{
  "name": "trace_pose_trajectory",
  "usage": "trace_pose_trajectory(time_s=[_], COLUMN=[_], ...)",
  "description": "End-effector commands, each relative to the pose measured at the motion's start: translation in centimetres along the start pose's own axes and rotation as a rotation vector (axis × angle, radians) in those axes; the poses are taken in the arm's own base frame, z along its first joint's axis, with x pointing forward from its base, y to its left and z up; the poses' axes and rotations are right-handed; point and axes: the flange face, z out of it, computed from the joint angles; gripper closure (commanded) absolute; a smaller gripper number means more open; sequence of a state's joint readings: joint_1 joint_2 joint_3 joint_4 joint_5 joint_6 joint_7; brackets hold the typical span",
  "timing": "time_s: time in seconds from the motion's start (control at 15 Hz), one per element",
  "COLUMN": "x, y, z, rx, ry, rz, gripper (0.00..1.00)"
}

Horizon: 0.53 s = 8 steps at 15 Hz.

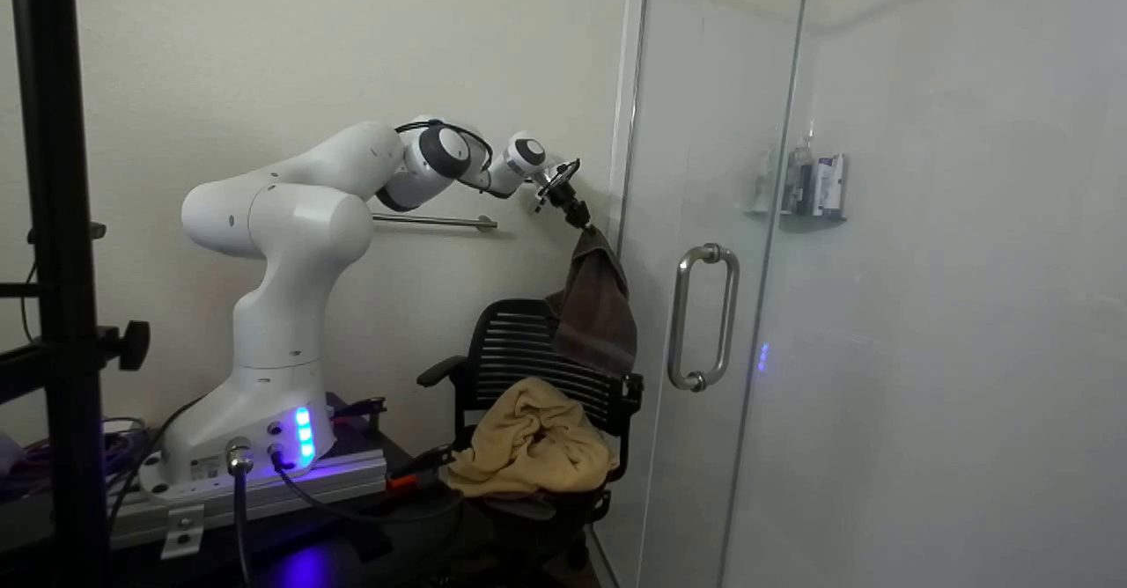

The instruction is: Take the brown towel from the chair and place it on the top rail

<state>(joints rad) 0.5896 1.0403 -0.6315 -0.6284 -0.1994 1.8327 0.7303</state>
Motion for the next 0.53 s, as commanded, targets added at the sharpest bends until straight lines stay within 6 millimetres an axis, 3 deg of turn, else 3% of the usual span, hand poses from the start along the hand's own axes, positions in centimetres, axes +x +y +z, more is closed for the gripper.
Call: trace_pose_trajectory(time_s=[0.0,0.2,0.27,0.47], x=[-1.0,-2.2,-2.8,-5.2], y=[-0.6,-1.0,-1.2,-2.7], z=[2.0,3.9,4.5,6.8], rx=[-0.008,-0.008,0.006,0.062], ry=[-0.049,-0.119,-0.149,-0.258], rz=[-0.056,-0.096,-0.115,-0.173], gripper=[0.98,0.9,0.96,0.99])
